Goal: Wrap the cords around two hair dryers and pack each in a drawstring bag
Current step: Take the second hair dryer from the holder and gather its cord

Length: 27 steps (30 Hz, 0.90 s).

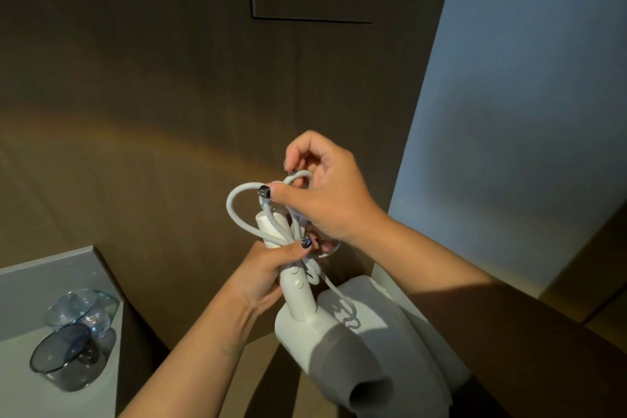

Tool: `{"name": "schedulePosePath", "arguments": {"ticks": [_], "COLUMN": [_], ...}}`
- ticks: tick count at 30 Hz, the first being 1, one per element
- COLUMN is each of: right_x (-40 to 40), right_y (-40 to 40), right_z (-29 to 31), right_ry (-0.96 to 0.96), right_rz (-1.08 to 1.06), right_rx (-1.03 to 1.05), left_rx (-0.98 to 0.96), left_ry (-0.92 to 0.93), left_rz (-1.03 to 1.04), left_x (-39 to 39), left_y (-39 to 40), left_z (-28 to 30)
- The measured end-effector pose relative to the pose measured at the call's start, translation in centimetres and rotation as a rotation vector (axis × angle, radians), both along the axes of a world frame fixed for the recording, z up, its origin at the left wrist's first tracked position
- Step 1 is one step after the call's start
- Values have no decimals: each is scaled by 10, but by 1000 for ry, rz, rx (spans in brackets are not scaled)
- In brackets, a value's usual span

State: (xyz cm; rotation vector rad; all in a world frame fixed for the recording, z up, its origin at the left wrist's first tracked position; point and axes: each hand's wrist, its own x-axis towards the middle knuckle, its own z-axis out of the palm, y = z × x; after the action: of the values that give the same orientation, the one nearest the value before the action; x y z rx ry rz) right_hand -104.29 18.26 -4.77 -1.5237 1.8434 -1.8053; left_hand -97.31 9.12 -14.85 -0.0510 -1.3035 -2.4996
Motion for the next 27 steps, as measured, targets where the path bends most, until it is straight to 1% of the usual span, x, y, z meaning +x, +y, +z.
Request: {"name": "schedulePosePath", "arguments": {"ticks": [3, 7, 9, 14, 19, 22, 24, 27], "right_x": [-3, -4, -9, -19, -25, -31, -36, -44], "right_y": [7, 18, 25, 44, 59, 66, 69, 70], "right_z": [-3, 0, 5, 13, 11, 10, 7, -2], "right_ry": [-57, -128, -163, -160, -325, -357, -348, -363], "right_rz": [2, 36, 57, 63, 112, 145, 166, 189], "right_rx": [-22, -29, -32, -6, -22, -5, 20, 48], "left_rx": [23, -5, -32, -136, -151, -174, -155, -64], "left_ry": [-11, -23, -4, -4, -28, -59, -80, -73], "left_rz": [-26, -34, -80, -143, -146, -131, -128, -187], "left_x": [-2, -7, -8, -10, -14, -15, -15, -13], "left_y": [7, 15, 19, 30, 46, 54, 57, 62], "left_z": [-3, -3, 1, 9, 7, 5, 3, -2]}}
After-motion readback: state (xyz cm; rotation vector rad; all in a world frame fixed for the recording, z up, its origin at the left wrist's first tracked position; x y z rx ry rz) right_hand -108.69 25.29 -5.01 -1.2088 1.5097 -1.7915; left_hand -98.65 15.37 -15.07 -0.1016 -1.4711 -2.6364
